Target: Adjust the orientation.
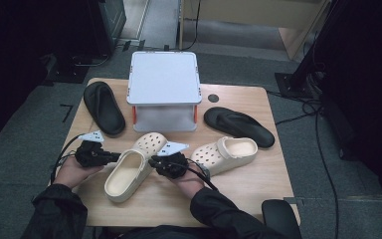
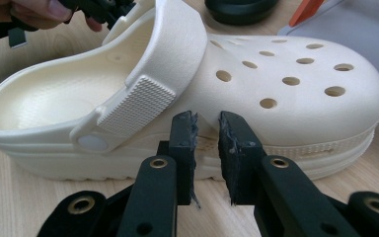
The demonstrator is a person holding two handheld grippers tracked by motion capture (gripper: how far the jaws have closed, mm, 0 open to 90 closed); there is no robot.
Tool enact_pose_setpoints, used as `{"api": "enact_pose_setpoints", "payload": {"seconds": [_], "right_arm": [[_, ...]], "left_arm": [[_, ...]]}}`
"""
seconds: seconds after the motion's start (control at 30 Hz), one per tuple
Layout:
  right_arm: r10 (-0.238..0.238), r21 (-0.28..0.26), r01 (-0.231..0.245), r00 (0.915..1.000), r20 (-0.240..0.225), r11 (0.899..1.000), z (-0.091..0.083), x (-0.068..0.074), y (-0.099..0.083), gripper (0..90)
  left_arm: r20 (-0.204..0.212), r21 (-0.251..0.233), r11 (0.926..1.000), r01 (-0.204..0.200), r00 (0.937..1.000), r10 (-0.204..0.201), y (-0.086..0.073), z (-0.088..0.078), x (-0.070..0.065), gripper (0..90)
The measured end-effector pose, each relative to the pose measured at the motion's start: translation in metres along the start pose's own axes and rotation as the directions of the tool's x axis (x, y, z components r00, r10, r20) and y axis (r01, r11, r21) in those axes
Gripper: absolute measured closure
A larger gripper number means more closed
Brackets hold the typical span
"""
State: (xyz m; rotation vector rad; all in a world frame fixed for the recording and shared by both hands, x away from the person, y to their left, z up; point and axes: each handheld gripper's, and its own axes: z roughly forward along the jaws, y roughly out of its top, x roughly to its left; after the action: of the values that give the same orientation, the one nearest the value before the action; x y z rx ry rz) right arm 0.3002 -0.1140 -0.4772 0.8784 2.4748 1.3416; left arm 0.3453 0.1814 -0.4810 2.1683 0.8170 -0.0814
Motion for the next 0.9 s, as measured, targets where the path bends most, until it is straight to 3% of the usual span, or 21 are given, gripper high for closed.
{"api": "enact_pose_setpoints", "payload": {"seconds": [0.17,0.33,0.57,0.77,0.9], "right_arm": [[0.025,0.006,-0.026,0.9996,0.016,1.000,0.002,-0.005,0.003,78.1],[0.044,0.018,-0.045,0.9986,0.030,0.999,-0.001,-0.010,0.005,78.1],[0.085,0.027,-0.087,0.9944,0.064,0.996,-0.007,-0.023,0.005,77.9],[0.099,-0.014,-0.099,0.9929,0.066,0.995,-0.017,-0.032,0.011,74.3],[0.108,-0.045,-0.106,0.9929,0.049,0.993,-0.027,-0.035,0.018,75.4]], "left_arm": [[0.004,-0.002,1.0000,0.001,1.0000,-0.001,0.000,0.001,-0.002,87.4],[0.045,0.005,1.0000,-0.001,0.9990,0.001,0.001,0.005,-0.005,87.6],[0.099,0.014,0.9994,-0.033,0.9946,0.032,0.005,0.013,-0.014,84.2],[0.085,-0.012,0.9999,-0.003,0.9964,0.004,0.005,0.010,-0.010,76.4],[0.067,-0.061,0.9977,0.028,0.9975,-0.024,0.007,0.002,-0.006,73.4]]}}
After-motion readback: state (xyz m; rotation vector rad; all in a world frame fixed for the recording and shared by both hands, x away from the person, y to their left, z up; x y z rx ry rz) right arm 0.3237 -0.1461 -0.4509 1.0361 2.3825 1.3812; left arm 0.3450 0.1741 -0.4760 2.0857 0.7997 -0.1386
